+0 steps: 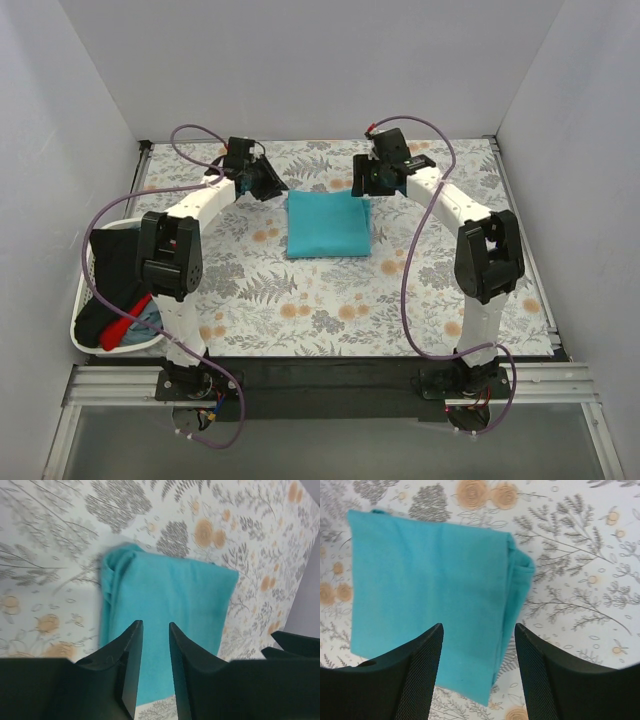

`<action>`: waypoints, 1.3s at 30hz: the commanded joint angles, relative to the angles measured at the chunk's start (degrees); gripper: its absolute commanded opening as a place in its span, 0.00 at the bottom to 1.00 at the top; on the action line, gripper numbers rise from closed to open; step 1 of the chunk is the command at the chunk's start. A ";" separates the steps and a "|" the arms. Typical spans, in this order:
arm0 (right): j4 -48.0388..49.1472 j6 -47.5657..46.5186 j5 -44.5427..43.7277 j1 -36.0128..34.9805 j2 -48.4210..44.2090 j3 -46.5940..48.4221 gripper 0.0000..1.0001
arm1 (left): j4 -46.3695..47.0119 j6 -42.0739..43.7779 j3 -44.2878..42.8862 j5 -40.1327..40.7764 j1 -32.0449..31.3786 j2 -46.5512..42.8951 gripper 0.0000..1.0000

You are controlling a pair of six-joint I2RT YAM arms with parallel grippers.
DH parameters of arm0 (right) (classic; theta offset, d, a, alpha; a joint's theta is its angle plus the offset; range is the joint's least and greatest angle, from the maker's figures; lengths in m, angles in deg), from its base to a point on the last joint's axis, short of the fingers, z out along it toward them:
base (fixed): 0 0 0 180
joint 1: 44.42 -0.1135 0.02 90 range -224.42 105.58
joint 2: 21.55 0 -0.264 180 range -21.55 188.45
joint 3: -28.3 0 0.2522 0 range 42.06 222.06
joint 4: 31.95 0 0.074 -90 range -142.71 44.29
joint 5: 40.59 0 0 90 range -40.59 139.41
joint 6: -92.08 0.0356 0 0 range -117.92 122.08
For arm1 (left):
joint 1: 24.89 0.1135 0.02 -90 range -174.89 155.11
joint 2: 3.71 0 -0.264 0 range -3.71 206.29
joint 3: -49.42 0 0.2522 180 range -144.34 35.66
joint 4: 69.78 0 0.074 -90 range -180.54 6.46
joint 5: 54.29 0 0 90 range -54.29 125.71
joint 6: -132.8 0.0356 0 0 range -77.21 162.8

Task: Fold and stack the t-shirts
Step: Fold the tshirt

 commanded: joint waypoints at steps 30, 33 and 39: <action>4.95 -0.12 -2.55 0.81 5.55 -3.51 0.70 | 0.37 2.44 -10.42 -0.41 -2.52 7.52 0.34; 4.86 0.14 -2.03 0.81 5.81 -5.18 0.68 | -2.00 2.35 -10.95 -0.41 -2.52 4.10 0.34; 6.00 1.02 0.69 0.46 6.52 -7.02 0.65 | -2.10 1.30 -1.65 -2.34 -2.52 -5.65 0.34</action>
